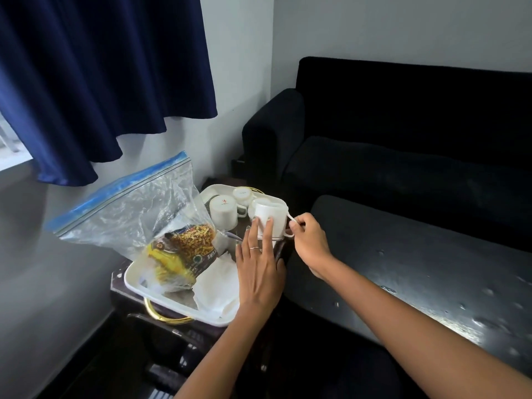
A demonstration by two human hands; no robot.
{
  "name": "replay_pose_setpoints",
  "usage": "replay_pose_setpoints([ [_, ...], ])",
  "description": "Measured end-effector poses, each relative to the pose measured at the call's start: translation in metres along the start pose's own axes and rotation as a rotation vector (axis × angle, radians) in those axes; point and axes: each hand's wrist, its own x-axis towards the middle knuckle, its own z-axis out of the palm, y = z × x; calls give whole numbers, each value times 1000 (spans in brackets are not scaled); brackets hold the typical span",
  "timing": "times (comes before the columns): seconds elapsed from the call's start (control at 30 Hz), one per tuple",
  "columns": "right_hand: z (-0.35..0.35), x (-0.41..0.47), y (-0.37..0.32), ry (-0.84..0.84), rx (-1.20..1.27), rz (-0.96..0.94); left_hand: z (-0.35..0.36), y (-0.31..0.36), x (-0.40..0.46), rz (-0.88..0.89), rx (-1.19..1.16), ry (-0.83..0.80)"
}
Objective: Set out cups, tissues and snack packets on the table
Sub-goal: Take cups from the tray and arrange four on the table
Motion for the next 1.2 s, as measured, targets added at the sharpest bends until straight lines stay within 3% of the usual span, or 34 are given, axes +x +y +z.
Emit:
replay_pose_setpoints([
  [0.23,-48,-15,16,-65,9,24,-5,14,0,131,-69,-33],
  [0.5,-91,-42,39,-252,233,334,-3,31,-7,280,-163,-127],
  [0.7,-116,-58,52,-253,287,435,0,51,-17,226,-328,-152],
  [0.77,-119,-63,58,-200,198,403,3,55,-18,192,-349,-193],
  [0.87,-126,-72,70,-59,-43,199,13,61,-22,184,-266,-275],
  [1.07,-144,-105,83,-288,-380,-74,27,79,-30,135,-230,-465],
  [1.2,-140,-109,100,-130,-436,-76,40,98,-32,109,-255,-540],
])
